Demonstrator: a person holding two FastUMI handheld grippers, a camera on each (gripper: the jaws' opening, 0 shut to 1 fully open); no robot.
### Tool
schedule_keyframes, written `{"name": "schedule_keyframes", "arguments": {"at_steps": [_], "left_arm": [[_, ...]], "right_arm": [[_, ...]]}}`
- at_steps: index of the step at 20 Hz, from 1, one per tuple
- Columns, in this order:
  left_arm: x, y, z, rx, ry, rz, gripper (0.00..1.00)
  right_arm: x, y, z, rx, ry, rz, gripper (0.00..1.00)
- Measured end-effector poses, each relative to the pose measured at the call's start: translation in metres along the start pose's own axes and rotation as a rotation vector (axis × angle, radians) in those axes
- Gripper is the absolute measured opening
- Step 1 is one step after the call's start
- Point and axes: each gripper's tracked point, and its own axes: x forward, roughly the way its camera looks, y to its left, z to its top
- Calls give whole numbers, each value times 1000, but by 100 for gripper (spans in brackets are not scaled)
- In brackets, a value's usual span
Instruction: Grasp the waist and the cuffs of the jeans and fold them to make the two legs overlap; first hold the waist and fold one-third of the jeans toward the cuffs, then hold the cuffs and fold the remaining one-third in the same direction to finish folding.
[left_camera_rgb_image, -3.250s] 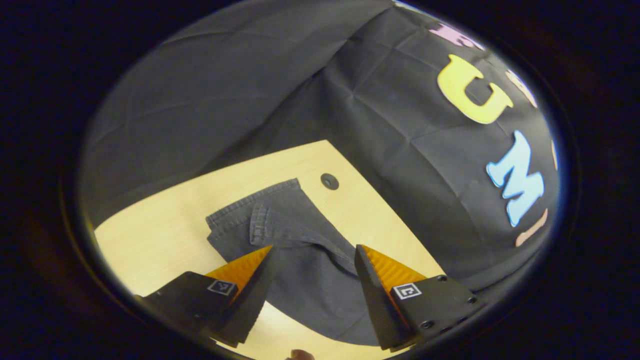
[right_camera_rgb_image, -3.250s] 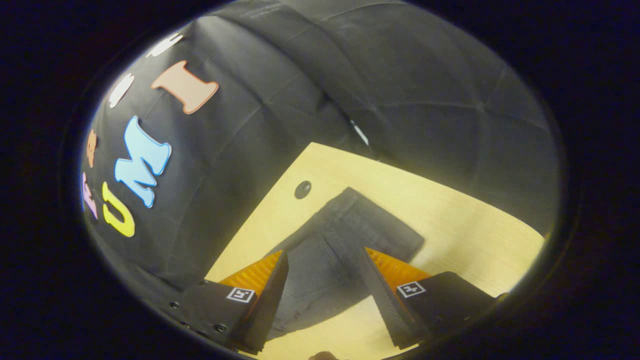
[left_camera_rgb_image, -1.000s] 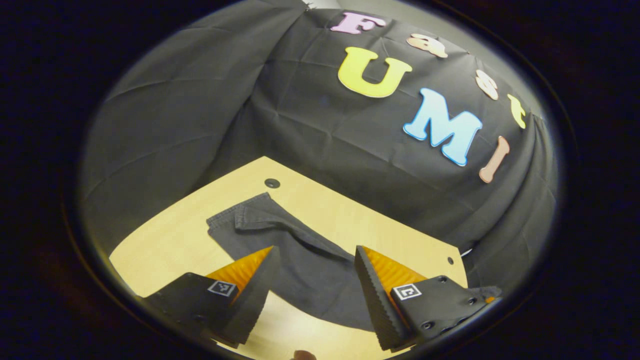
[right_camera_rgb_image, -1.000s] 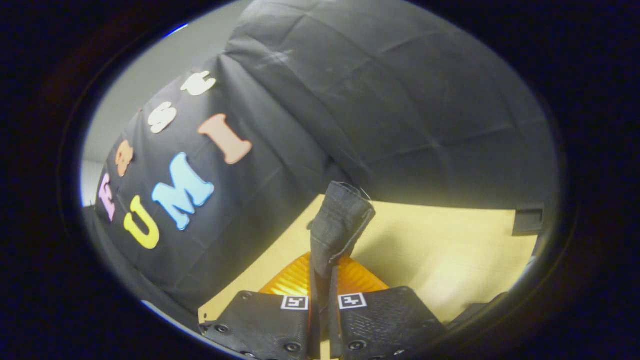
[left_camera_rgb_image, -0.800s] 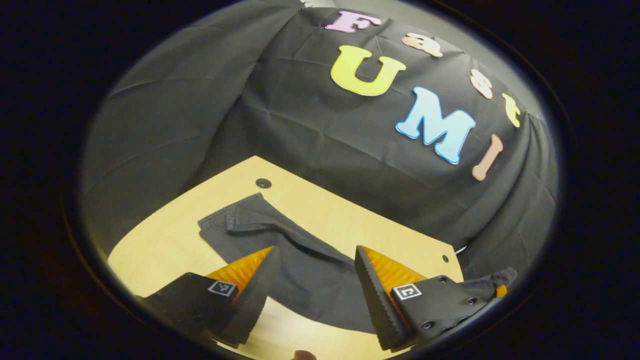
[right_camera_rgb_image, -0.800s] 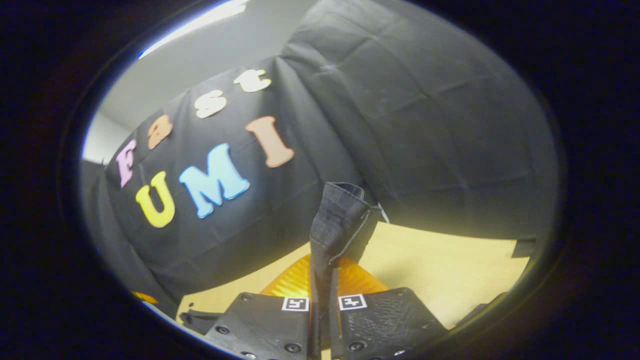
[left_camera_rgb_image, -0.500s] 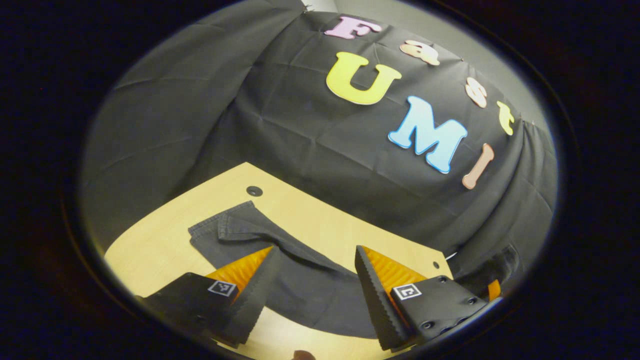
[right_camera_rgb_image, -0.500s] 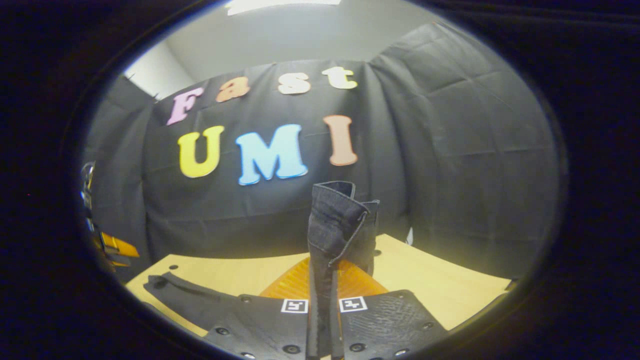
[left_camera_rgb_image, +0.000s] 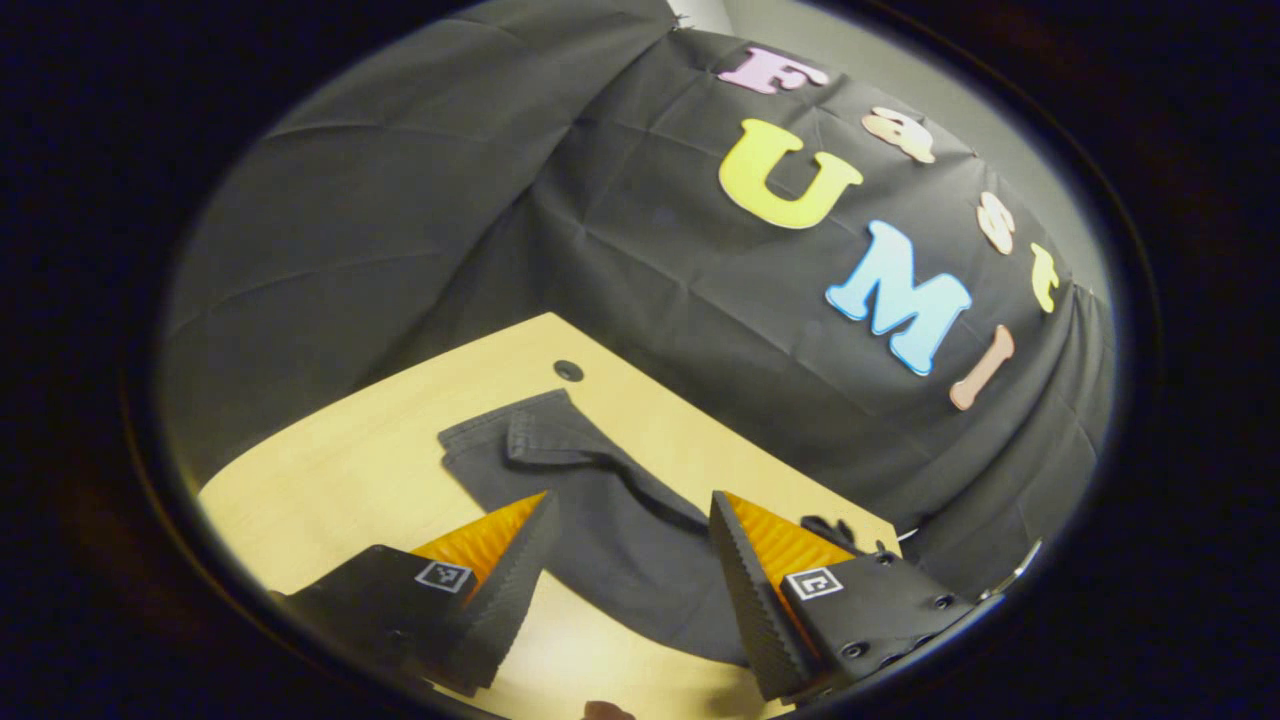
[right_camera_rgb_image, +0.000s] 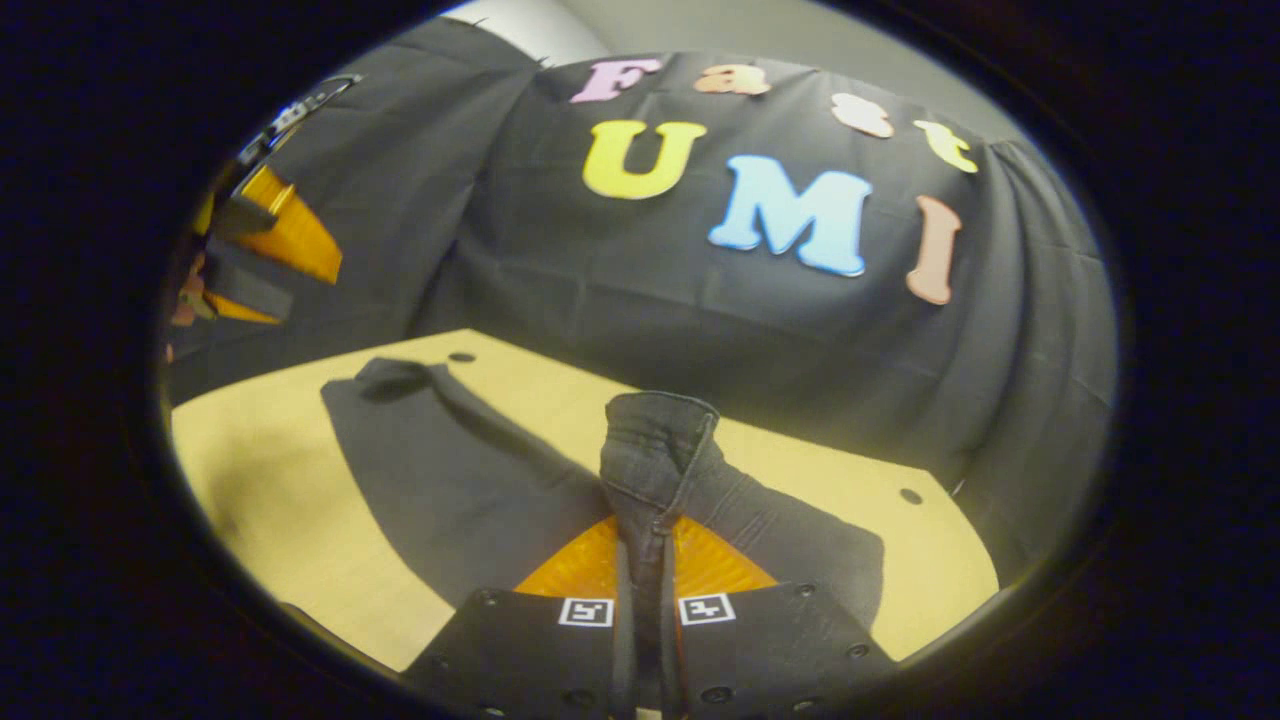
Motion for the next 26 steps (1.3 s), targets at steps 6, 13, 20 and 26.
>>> {"name": "schedule_keyframes", "arguments": {"at_steps": [6,13,20,26], "left_arm": [[12,51,-14,-131,75,72,98],[43,78,-27,-298,142,69,98],[86,134,-10,-517,143,124,98],[118,167,-19,-603,185,165,98]], "right_arm": [[2,17,-23,-30,87,55,24],[-24,21,7,22,13,99,84],[-69,-79,59,215,-95,-113,94],[-101,-139,77,240,-139,-263,94]]}}
